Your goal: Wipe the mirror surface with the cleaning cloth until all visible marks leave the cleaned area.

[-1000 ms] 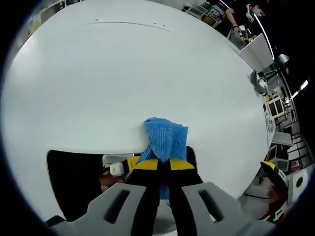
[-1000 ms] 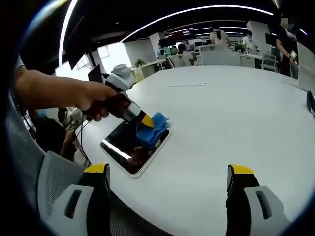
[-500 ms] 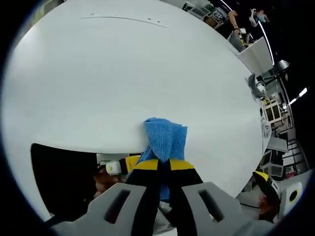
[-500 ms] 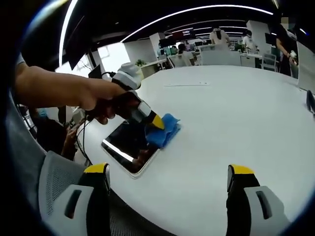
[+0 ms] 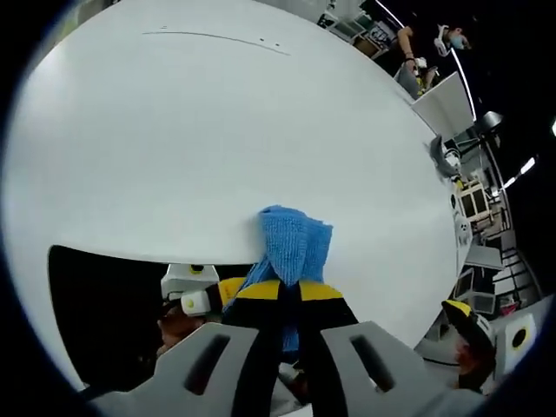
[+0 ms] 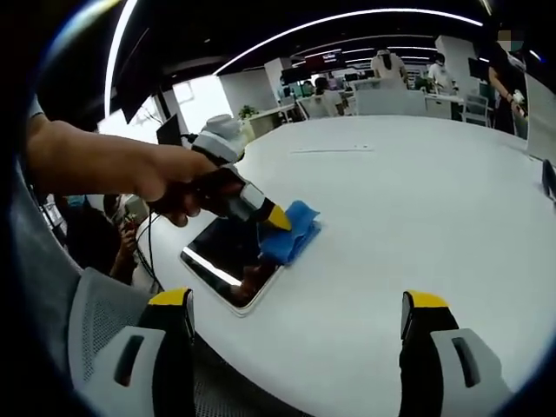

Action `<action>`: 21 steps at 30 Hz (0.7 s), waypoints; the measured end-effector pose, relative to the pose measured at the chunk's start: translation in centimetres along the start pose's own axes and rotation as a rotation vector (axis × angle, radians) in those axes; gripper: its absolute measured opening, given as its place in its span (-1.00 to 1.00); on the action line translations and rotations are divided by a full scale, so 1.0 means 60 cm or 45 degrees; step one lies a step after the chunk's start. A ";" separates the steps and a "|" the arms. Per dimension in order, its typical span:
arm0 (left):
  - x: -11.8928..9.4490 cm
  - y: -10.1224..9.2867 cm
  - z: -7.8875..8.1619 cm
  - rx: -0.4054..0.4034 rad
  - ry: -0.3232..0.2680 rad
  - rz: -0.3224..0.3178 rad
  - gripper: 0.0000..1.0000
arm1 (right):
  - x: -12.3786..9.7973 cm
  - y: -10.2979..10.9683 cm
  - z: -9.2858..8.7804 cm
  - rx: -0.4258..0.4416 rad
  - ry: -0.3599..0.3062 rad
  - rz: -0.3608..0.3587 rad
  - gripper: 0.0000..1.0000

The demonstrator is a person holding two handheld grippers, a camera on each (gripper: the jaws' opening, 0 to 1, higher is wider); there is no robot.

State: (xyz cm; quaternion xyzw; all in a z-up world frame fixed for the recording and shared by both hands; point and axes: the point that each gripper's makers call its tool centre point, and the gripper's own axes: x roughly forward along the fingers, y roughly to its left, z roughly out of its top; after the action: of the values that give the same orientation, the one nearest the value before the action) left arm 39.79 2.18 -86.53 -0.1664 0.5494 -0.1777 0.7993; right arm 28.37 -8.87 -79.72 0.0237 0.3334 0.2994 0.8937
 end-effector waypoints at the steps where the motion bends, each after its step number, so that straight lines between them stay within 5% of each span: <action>1: -0.002 0.000 -0.004 -0.003 0.001 0.001 -0.95 | -0.001 0.000 0.001 0.000 0.000 -0.001 0.97; 21: -0.015 -0.002 -0.039 -0.026 -0.010 0.000 -0.95 | -0.002 -0.011 0.003 -0.031 -0.013 -0.021 0.96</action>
State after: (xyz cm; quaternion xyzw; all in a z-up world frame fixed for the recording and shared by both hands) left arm 37.30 2.34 -86.56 -0.1752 0.5481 -0.1714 0.7997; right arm 28.73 -9.43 -79.64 0.0118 0.3252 0.2958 0.8981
